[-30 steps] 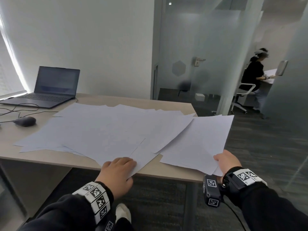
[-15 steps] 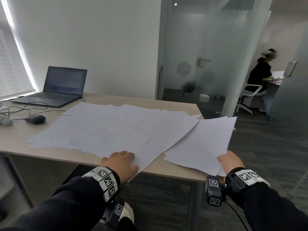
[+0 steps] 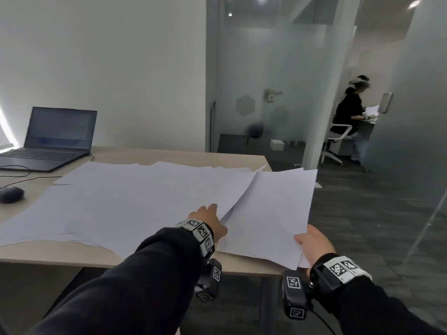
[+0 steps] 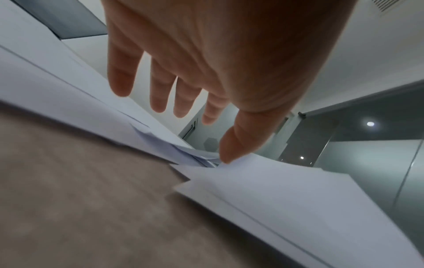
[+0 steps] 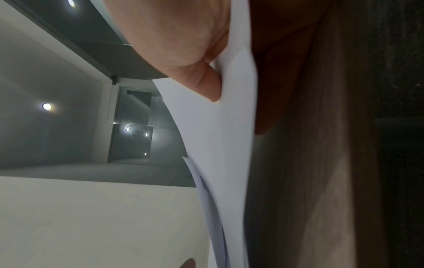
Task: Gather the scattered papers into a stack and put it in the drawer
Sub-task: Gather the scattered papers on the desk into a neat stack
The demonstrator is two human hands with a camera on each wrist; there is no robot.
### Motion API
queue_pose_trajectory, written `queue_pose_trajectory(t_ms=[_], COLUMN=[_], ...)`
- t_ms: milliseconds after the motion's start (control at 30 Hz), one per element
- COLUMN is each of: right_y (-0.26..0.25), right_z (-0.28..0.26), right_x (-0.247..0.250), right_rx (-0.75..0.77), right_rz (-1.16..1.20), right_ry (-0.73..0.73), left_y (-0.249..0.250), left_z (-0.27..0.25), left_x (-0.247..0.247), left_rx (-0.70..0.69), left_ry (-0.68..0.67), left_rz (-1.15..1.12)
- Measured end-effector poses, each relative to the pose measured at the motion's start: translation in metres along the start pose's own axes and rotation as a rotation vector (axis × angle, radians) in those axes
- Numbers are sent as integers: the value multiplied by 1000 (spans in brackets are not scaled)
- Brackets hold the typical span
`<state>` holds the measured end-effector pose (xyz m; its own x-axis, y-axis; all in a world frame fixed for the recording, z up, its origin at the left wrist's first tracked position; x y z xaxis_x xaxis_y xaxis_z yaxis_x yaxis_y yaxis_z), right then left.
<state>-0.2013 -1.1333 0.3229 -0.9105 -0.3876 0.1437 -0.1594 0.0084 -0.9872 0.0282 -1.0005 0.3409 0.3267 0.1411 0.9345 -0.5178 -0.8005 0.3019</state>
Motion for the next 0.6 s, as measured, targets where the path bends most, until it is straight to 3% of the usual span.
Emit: queue_pose_trajectory(t_ms=[100,267,600], right_y=[3,4,2], right_z=[4,4,-1], right_x=[1,1,5], right_rx=[10,0,19], right_rz=[31,39,27], right_ry=[-1,-7,-35], left_y=[7,4,0], left_z=[17,33,23], left_x=[-6,-1,7], left_rx=[38,40,32], left_ry=[-51,10,-7], left_rz=[61,141,265])
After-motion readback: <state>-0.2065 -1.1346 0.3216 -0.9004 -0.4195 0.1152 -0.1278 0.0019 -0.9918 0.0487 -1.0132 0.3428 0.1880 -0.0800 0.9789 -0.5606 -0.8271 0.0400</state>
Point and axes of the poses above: each hand's wrist, its own z-axis towards the middle knuckle, its own x-axis out of the back of the hand, y = z × x, the point moved 3 cm from there along z, towards the middle knuckle, and after that the axes turned 10 degrees about x, right-handed, at the moved point
